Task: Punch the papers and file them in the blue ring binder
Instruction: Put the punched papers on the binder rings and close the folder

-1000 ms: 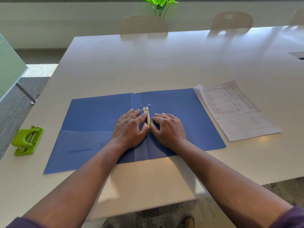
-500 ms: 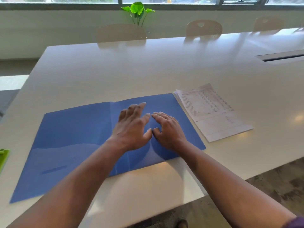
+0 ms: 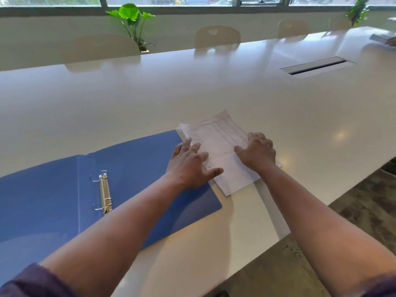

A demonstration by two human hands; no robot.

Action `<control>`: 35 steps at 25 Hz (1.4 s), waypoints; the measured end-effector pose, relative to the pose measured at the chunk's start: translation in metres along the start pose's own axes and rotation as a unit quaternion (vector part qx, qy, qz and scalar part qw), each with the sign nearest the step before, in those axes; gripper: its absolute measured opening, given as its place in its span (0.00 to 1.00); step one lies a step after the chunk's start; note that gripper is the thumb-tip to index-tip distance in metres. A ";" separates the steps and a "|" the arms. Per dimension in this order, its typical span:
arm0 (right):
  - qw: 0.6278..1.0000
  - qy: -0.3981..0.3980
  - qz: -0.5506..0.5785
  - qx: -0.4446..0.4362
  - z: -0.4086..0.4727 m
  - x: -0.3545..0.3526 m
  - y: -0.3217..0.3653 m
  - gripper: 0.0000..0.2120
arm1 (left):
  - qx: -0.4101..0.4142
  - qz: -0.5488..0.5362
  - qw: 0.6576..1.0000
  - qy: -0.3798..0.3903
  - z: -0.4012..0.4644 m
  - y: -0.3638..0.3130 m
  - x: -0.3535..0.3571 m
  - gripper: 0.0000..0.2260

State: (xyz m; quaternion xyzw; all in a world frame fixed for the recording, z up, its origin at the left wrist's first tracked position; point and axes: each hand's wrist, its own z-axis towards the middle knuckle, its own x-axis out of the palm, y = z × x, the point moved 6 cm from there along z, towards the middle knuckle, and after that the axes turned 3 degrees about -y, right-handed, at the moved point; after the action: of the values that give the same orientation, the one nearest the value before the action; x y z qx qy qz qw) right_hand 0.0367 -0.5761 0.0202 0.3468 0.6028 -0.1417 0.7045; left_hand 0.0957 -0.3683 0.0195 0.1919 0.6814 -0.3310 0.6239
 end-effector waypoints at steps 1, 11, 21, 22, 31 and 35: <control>1.000 0.023 -0.010 0.009 0.005 0.002 -0.007 0.35 | 0.002 0.014 1.000 0.002 0.003 -0.001 0.003 0.38; 0.996 0.073 -0.013 0.056 0.031 -0.009 -0.013 0.38 | 0.002 0.019 1.000 0.018 0.013 -0.003 0.005 0.36; 0.988 0.102 0.058 0.103 0.047 -0.011 -0.022 0.39 | -0.002 0.008 1.000 0.017 0.013 -0.002 0.004 0.38; 0.988 0.103 0.047 0.101 0.046 -0.010 -0.023 0.40 | -0.002 0.007 1.000 0.017 0.013 -0.001 0.005 0.38; 0.982 0.067 0.149 0.099 0.045 -0.024 -0.019 0.16 | -0.005 -0.003 1.000 0.013 0.013 -0.002 0.006 0.38; 0.978 0.062 0.184 0.079 0.042 -0.026 -0.017 0.11 | -0.010 -0.010 1.000 0.010 0.011 -0.004 0.003 0.37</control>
State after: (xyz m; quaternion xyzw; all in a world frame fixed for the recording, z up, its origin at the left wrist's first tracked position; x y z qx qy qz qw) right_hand 0.0513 -0.6218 0.0402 0.5143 0.5582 -0.0353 0.6501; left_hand 0.1011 -0.3793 0.0174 0.1821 0.6927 -0.3285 0.6158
